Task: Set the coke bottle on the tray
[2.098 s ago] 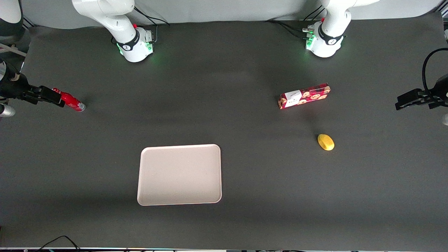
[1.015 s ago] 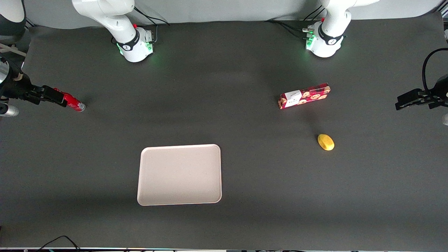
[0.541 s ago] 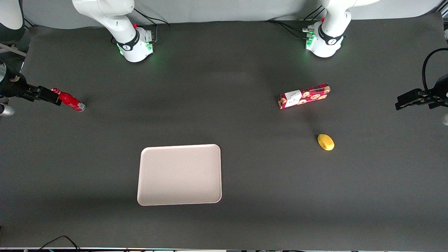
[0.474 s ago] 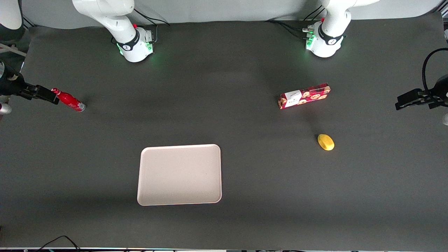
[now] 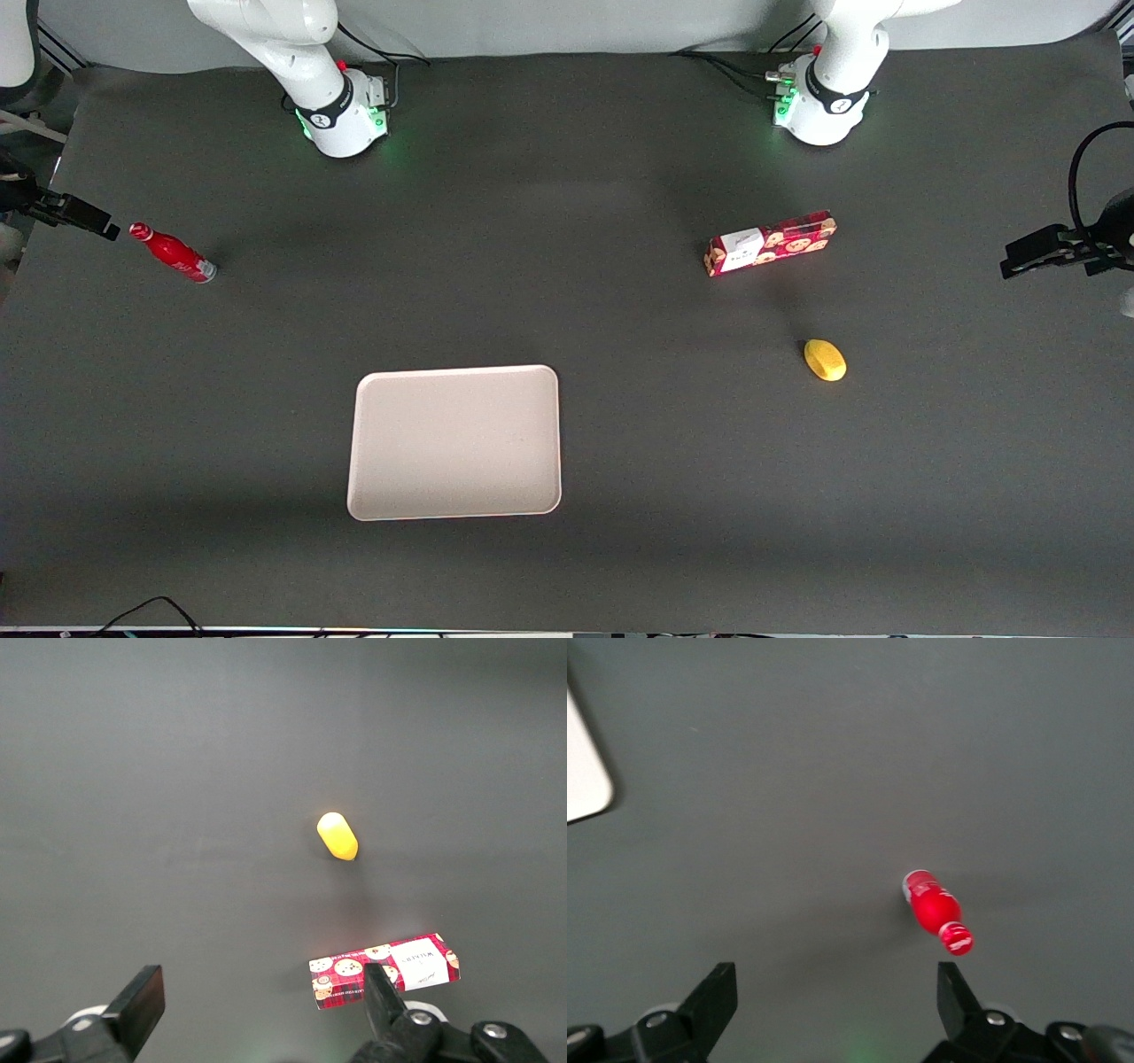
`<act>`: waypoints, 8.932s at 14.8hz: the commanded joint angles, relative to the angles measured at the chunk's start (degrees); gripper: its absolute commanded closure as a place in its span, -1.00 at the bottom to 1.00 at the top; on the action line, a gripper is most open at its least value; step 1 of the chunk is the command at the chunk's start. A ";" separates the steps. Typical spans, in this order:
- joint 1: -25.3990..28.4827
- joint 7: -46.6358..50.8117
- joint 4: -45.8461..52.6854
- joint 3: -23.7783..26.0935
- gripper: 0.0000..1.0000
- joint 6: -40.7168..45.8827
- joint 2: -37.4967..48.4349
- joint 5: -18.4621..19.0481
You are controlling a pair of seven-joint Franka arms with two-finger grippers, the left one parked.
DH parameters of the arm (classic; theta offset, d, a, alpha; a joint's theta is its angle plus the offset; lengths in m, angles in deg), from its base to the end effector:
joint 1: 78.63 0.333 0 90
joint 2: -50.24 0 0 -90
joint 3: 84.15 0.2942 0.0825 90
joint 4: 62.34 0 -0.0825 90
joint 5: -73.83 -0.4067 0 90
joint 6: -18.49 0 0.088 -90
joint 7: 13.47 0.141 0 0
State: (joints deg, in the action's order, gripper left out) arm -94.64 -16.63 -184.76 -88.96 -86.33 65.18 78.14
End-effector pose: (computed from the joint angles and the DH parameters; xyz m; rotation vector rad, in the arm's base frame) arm 0.4622 -0.1861 0.4498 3.0693 -0.4387 -0.0876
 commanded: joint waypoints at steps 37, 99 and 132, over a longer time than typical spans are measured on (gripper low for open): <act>-22.75 -20.22 -26.03 0.06 0.62 -32.38 -5.80 -6.51; -31.45 -23.12 -25.06 8.15 -1.00 -34.05 -6.06 -11.08; -31.10 -23.30 -25.15 10.52 1.00 -34.40 -7.38 -14.15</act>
State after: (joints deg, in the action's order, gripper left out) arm -125.51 -37.74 -210.00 -79.07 -120.84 57.59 65.50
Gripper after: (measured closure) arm 0.612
